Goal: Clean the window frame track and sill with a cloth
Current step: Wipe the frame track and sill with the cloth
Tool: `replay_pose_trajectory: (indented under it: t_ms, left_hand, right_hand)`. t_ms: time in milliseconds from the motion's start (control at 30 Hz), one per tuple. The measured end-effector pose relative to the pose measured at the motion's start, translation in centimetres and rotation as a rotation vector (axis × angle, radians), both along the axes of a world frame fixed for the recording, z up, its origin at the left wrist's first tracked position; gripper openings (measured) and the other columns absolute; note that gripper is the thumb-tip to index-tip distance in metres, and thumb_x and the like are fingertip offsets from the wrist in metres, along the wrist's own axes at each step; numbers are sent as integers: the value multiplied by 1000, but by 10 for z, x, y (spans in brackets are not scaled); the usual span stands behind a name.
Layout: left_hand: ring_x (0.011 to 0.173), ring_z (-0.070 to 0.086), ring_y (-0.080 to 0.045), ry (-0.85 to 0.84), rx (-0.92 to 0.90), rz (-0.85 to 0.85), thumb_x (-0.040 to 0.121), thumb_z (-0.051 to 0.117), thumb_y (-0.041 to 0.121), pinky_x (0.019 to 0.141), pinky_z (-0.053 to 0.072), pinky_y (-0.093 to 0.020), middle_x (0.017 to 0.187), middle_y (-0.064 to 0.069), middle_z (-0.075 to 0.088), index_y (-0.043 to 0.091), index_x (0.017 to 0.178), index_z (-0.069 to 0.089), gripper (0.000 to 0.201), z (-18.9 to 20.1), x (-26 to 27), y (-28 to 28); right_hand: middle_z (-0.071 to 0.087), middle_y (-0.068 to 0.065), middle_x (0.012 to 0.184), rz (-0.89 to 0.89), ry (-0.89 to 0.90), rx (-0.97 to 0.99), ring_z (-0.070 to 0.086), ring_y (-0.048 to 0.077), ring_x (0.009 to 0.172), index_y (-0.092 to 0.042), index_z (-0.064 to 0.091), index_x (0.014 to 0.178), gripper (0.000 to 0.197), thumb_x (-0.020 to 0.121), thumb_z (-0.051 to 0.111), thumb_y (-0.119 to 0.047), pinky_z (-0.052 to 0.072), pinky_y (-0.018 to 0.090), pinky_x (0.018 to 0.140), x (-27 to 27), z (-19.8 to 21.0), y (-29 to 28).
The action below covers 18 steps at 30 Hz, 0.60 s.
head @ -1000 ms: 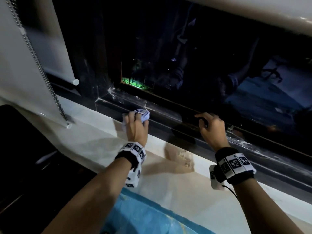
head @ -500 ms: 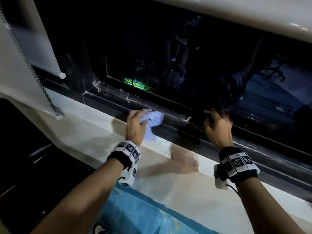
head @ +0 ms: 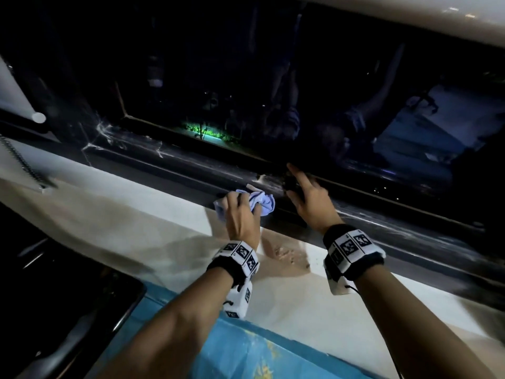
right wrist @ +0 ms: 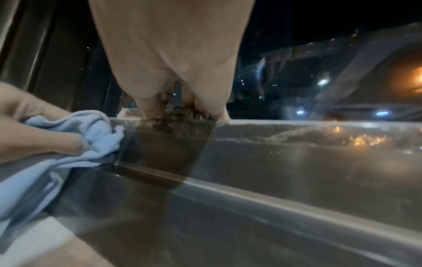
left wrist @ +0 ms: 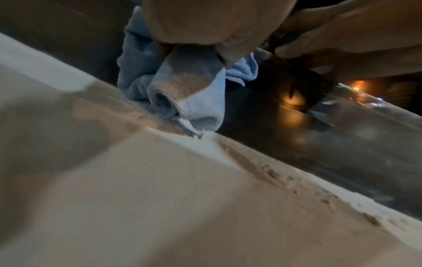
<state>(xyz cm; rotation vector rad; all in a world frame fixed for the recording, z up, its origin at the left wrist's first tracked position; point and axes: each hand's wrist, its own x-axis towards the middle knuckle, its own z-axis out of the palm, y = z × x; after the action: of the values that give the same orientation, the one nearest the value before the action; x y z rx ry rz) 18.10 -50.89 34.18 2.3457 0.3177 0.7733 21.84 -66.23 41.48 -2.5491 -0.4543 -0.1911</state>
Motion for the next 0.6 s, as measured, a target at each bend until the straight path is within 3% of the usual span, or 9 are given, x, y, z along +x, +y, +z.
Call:
replay_pose_trajectory:
  t_ms: [133,233,267,333,400,467,533,600]
  left_hand:
    - [91,49,-35,64,28,-228,72,72,20,87,34,-44,91,-15,55,7,85,66,19,7,-4,-20]
    - [93,55,-31,208,-115,-501,77,66,22,83,46,-41,94,-16,63,5,85,71,19,25,0,-9]
    - [87,58,-29,195,-152,-511,76,63,21,78,47,-37,88,-16,64,5,78,69,17,29,1,-2]
    - [81,55,-29,80,-187,-324,73,61,11,75,44,-31,84,-16,58,6,77,63,7,32,0,16]
    - [82,51,-32,-58,-214,-74,71,64,2,78,43,-36,92,-17,50,7,84,59,15,25,-5,26]
    - [85,50,-36,-93,-179,47,69,66,0,80,44,-44,97,-19,48,8,85,59,19,17,-8,20]
    - [88,50,-39,-44,-117,64,69,68,5,84,42,-45,103,-19,51,10,87,63,19,16,-11,0]
    - [91,50,-39,15,-55,43,71,69,16,87,34,-44,109,-16,54,13,90,66,19,14,-15,-28]
  right_hand:
    - [43,11,142,42,4,2,41,31,129,-37,26,142,63,89,56,-24,36,56,102,1,2,-3]
    - [51,8,137,88,-3,81,48,25,125,-24,37,141,62,85,61,-10,32,23,106,1,16,-11]
    - [51,7,137,81,-32,107,47,23,126,-19,40,140,61,84,60,-6,28,15,103,0,23,-17]
    - [50,7,138,31,-98,159,46,20,126,-14,43,137,57,83,59,-3,25,9,99,-6,35,-30]
    - [54,10,133,-33,-139,168,49,22,123,-11,47,133,52,83,59,-3,28,12,97,-14,38,-49]
    - [58,15,126,-93,-153,125,53,29,117,-10,52,127,48,81,59,-2,34,22,99,-19,29,-70]
    - [59,18,119,-131,-152,40,55,36,110,-11,54,125,46,79,58,-4,40,43,99,-27,14,-89]
    - [58,17,117,-169,-157,-70,53,38,110,-13,54,124,45,79,56,-7,37,53,97,-39,-2,-106]
